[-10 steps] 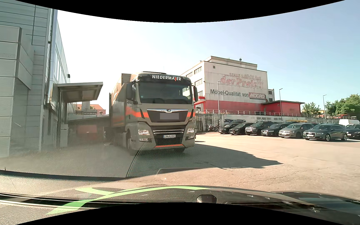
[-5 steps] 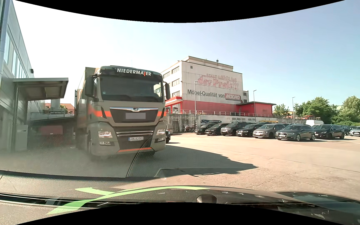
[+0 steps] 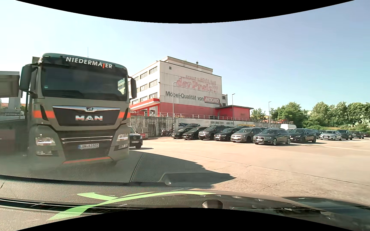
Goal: Follow the waypoints while adhering to traffic rules and regulations
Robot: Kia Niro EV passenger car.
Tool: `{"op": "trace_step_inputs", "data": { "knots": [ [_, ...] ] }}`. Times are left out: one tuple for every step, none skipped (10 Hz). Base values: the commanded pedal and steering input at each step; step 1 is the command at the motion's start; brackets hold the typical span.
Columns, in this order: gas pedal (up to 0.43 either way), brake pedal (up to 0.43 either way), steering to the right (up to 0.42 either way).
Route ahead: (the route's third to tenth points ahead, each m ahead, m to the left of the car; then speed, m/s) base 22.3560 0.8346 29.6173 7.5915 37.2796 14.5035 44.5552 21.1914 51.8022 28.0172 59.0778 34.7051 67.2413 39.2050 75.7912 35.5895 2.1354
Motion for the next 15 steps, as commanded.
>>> {"op": "trace_step_inputs", "data": {
  "knots": [
    [0.169,0.0,0.563],
    [0.169,0.0,0.555],
    [0.138,0.0,0.548],
    [0.118,0.0,0.532],
    [0.118,0.0,0.502],
    [0.118,0.0,0.473],
    [0.118,0.0,0.462],
    [0.087,0.0,0.451],
    [0.067,0.0,0.438],
    [0.059,0.0,0.419],
    [0.059,0.0,0.389],
    [0.059,0.0,0.369],
    [0.059,0.0,0.343],
    [0.047,0.0,0.318],
    [0.047,0.0,0.295]
  ]
}}
